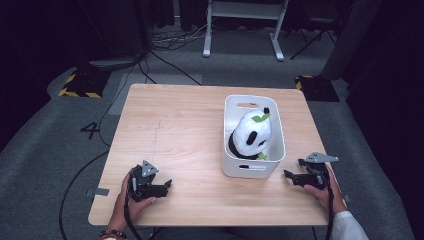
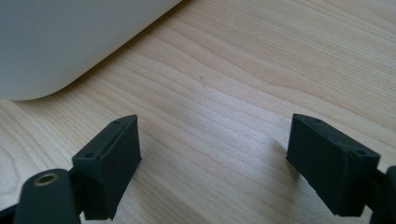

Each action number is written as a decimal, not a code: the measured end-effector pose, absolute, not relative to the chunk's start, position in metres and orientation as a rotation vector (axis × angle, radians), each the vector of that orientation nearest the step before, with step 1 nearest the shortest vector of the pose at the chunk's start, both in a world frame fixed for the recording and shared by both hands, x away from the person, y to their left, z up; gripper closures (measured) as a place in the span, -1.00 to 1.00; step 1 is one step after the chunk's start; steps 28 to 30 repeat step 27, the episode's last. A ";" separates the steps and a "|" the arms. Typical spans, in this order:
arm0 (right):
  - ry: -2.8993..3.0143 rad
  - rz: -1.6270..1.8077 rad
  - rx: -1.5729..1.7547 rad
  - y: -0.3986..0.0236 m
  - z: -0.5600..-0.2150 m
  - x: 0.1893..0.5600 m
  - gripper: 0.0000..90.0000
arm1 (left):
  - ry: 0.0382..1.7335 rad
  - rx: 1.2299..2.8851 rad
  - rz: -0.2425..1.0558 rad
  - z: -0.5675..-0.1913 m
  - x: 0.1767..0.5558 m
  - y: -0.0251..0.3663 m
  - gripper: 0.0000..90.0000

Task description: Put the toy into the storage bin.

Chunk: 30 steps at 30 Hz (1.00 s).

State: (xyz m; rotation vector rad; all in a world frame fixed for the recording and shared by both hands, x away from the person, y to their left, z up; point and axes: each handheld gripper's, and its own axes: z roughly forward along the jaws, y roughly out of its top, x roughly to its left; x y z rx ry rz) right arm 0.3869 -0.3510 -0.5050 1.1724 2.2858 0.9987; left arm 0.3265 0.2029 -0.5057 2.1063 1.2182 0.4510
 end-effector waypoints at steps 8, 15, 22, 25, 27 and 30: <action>2.286 1.000 1.169 -0.351 -0.505 0.387 -0.61 | 1.218 2.106 0.452 -0.506 0.327 0.203 -0.67; 2.289 1.001 1.169 -0.351 -0.505 0.387 -0.61 | 1.218 2.106 0.451 -0.506 0.327 0.203 -0.67; 2.288 1.001 1.167 -0.351 -0.505 0.387 -0.61 | 1.218 2.106 0.452 -0.506 0.327 0.203 -0.67; 2.288 1.001 1.167 -0.351 -0.505 0.387 -0.61 | 1.218 2.106 0.451 -0.506 0.327 0.203 -0.67; 2.289 0.999 1.168 -0.351 -0.505 0.386 -0.61 | 1.218 2.106 0.451 -0.506 0.327 0.203 -0.67; 2.289 0.999 1.168 -0.351 -0.505 0.386 -0.61 | 1.218 2.106 0.451 -0.506 0.327 0.203 -0.67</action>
